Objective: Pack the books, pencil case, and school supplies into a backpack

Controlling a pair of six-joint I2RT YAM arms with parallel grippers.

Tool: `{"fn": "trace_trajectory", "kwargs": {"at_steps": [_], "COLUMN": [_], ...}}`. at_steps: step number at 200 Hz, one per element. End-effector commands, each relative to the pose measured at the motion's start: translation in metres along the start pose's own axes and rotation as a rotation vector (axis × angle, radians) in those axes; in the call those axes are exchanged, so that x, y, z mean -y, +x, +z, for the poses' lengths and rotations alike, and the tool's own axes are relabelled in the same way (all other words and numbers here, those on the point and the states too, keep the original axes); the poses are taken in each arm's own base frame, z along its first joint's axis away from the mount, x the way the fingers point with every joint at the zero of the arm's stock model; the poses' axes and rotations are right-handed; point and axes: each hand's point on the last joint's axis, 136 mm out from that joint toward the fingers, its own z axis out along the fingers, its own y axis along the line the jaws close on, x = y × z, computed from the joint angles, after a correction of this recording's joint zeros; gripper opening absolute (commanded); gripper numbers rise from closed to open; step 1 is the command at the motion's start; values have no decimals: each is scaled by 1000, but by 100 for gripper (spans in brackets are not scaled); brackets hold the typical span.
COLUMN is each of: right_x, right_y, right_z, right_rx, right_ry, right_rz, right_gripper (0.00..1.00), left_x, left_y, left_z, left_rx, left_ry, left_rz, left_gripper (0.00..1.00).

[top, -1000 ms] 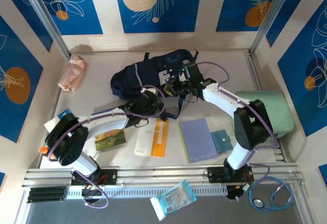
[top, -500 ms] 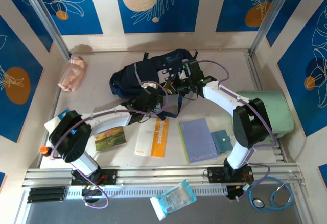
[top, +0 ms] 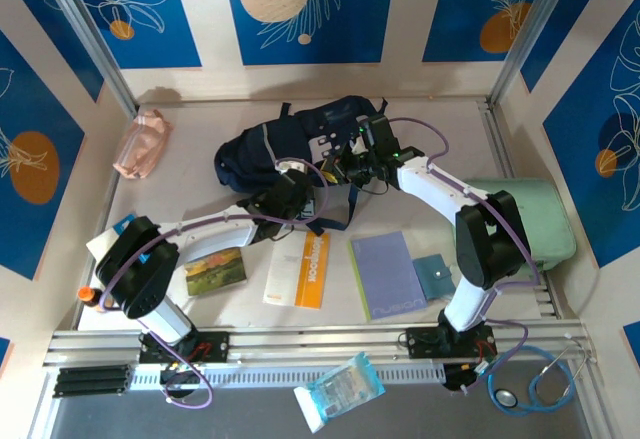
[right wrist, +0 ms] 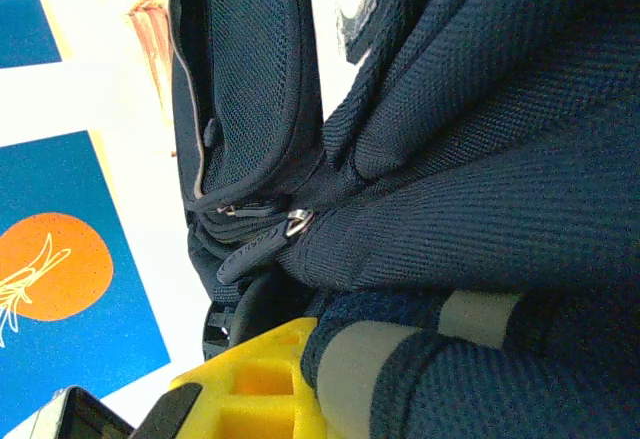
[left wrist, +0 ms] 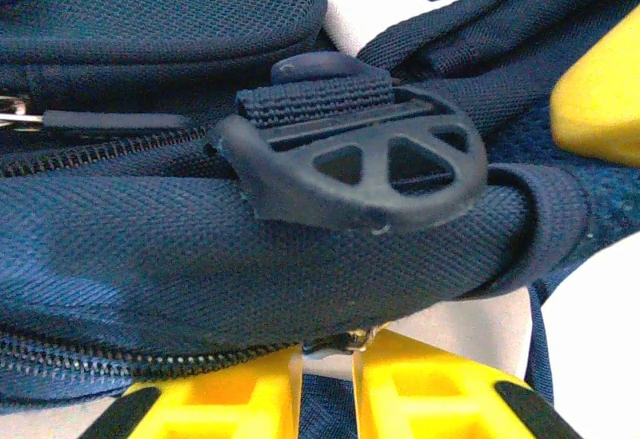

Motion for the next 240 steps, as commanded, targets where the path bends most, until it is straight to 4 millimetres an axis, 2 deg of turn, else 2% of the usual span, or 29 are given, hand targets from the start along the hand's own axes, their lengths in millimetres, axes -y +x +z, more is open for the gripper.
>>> {"fn": "trace_trajectory", "kwargs": {"at_steps": [1,70,89,99,115,147,181,207,240], "right_x": [-26,-28,-27,-26,-21,-10,1,-1,-7], "right_y": [7,8,8,7,4,-4,-12,-15,-14], "right_z": [-6,-7,-8,-8,-8,-12,-17,-20,-21], "right_rx": [-56,-66,-65,-60,-43,8,52,68,57], "right_ry": [-77,-85,-83,-79,-58,3,40,38,17], "right_rz": [-19,-21,-20,-19,-20,-43,-49,-57,-53], "right_gripper": [0,0,0,0,0,0,0,0,0], "left_x": [9,19,16,13,5,-11,-20,-29,-56], "left_y": [-14,-16,-16,-15,-13,-3,15,22,20], "left_z": [-3,1,1,0,-2,-14,-29,-37,-40], "left_rx": [26,21,23,23,17,-32,-107,-131,-129], "left_ry": [13,46,34,18,-16,-68,6,84,105], "left_rz": [31,66,66,61,48,26,7,-7,-57], "left_gripper": [20,22,18,13,0,0,0,0,0]}}
